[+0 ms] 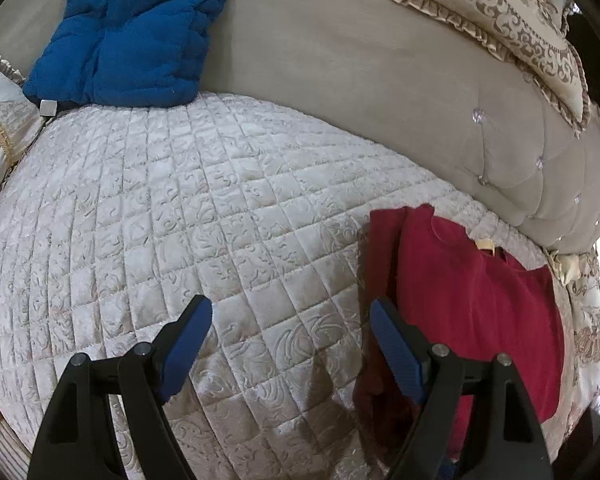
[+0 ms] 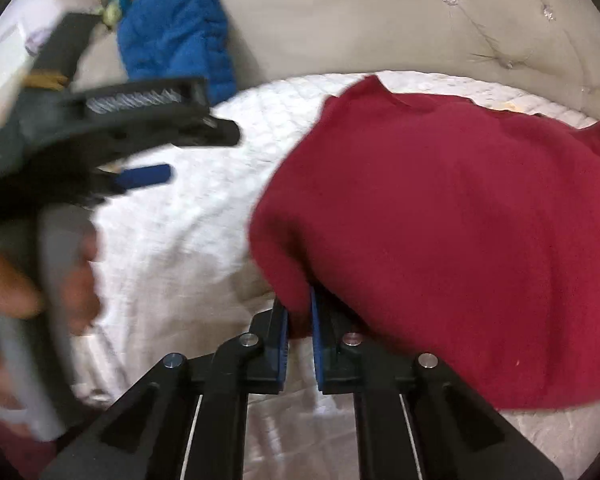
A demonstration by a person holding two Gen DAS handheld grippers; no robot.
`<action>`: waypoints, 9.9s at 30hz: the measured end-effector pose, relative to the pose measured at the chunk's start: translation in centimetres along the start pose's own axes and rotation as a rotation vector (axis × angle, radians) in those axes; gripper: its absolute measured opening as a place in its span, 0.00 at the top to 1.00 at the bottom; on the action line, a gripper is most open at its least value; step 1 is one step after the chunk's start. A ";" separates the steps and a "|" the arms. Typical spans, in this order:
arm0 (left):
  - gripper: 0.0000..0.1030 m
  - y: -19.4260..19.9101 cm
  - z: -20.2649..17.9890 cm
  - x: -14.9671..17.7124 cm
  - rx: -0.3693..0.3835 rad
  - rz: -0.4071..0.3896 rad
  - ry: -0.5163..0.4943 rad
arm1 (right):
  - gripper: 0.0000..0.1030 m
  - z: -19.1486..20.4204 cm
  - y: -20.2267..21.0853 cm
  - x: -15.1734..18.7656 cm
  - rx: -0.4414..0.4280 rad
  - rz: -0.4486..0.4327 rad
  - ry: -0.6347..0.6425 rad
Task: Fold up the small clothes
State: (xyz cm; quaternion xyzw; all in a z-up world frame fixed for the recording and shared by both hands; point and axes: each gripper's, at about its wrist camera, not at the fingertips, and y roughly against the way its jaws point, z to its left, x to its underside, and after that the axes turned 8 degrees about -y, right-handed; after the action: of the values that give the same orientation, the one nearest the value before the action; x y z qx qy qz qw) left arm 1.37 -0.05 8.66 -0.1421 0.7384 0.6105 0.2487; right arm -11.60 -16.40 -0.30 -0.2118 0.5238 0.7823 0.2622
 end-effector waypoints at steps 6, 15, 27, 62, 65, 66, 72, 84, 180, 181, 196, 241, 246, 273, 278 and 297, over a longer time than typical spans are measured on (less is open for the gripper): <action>0.18 -0.1 -1.7 0.4 0.024 -0.004 -0.047 | 1.00 1.6 -1.2 2.4 -0.012 0.050 0.064; 0.18 0.0 -5.1 1.4 0.071 -0.003 -0.153 | 0.93 -10.1 9.6 -1.5 0.106 -0.126 -0.071; 0.18 -3.1 -7.4 2.3 0.043 0.077 -0.221 | 1.00 -25.9 9.8 -8.8 0.419 -0.190 -0.289; 0.17 -4.4 -6.6 2.2 0.073 0.110 -0.180 | 0.95 -23.8 2.4 -14.1 0.458 -0.149 -0.232; 0.17 -3.4 -5.6 2.2 0.072 0.098 -0.158 | 0.92 -20.9 3.4 -13.8 0.349 -0.161 -0.225; 0.17 -3.1 -5.2 2.3 0.067 0.097 -0.152 | 0.90 -19.6 3.3 -13.7 0.292 -0.136 -0.209; 0.17 -3.0 -2.8 2.9 0.093 0.148 -0.084 | 0.84 -9.3 -1.1 -13.7 -0.016 0.044 -0.057; 0.17 -3.1 -3.4 3.1 0.113 0.178 -0.124 | 0.42 0.1 -12.1 -15.0 0.126 0.237 0.189; 0.14 -0.1 -24.5 9.1 0.232 -0.029 -0.518 | 1.00 -21.6 14.6 -5.0 0.225 -0.098 -0.187; 0.14 -0.3 -24.7 9.2 0.232 -0.023 -0.523 | 1.00 -22.2 14.5 -4.6 0.242 -0.094 -0.198; 0.14 -1.3 -26.0 9.9 0.227 0.004 -0.543 | 0.99 -24.0 12.1 -5.3 0.215 -0.096 -0.235; 0.14 -1.1 -23.7 7.5 0.341 0.013 -0.404 | 1.00 -24.6 13.2 -5.7 0.246 -0.211 -0.244; 0.13 -1.7 -23.9 7.5 0.363 0.026 -0.388 | 1.00 -25.7 12.2 -4.5 0.298 -0.219 -0.242; 0.07 -6.3 -24.9 5.2 0.426 0.112 -0.326 | 0.52 -29.5 10.3 -5.3 -0.007 -0.199 -0.369; 0.37 -5.2 -25.9 5.6 0.443 0.090 -0.371 | 0.83 -28.7 11.0 -5.3 -0.013 -0.227 -0.362; 0.46 5.2 -16.2 13.5 0.266 0.145 -0.339 | 0.75 -17.6 11.2 1.6 -0.078 -0.026 -0.344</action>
State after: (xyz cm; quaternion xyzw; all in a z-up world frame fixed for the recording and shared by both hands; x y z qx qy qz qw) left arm -15.70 -13.38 7.77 0.0498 0.7685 0.5390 0.3412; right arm -18.97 -35.96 0.31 -0.0918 0.4379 0.8232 0.3496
